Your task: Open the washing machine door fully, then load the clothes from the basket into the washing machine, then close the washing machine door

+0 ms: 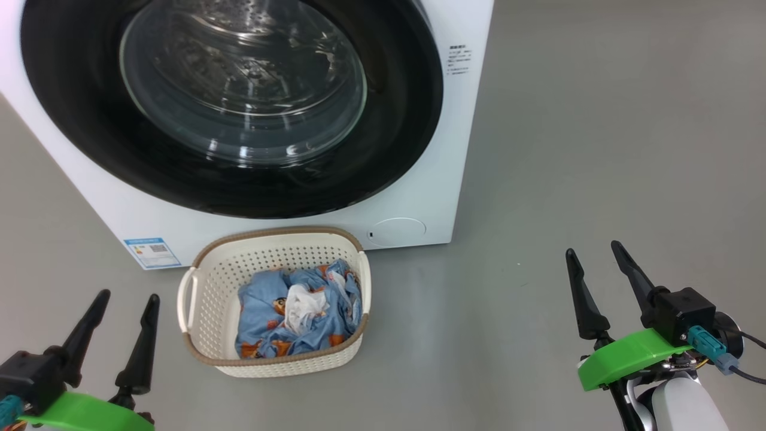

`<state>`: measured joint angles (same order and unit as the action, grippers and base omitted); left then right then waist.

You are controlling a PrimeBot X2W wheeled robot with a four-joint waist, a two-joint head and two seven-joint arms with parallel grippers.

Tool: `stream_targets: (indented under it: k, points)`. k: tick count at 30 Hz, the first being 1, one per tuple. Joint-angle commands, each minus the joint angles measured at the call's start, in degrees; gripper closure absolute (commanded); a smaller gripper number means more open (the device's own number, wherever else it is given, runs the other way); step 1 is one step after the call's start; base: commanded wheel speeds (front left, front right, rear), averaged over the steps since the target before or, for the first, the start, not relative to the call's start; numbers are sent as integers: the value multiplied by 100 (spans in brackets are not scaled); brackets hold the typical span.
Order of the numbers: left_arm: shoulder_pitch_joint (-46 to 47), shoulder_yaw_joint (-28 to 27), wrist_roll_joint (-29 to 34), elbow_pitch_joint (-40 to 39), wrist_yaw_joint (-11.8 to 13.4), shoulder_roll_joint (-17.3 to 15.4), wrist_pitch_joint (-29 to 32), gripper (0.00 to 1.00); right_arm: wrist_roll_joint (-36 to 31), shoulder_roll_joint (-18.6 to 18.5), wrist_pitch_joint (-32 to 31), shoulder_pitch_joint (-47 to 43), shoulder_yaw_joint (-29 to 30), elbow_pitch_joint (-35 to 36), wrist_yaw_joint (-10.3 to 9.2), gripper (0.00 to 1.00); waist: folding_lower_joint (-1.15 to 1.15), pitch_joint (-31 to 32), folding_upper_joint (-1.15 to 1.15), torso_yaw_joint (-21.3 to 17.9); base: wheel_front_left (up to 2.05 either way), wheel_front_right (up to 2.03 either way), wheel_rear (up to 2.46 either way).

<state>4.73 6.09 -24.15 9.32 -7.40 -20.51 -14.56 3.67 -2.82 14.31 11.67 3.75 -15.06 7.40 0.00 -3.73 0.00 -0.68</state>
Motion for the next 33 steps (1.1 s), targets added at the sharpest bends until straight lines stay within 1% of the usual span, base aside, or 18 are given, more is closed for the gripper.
stream_targets:
  k: [1, 13, 33]
  points:
    - [235, -232, -68, -142, -9, -212, -44, 0, 27, -6, 69, 177, -148, 162, 9, 0, 0, -15, 0, 3, 48, 48, -95]
    - [239, -251, -91, -141, -9, -186, -44, 0, 28, -6, 69, 182, -141, 170, 9, 0, 0, -35, 0, 14, 10, 10, -20]
    - [105, -334, -32, -96, -9, -13, -44, 0, 128, -6, 69, 153, -157, 127, 9, 0, 0, 58, 0, 47, 0, 0, 0]
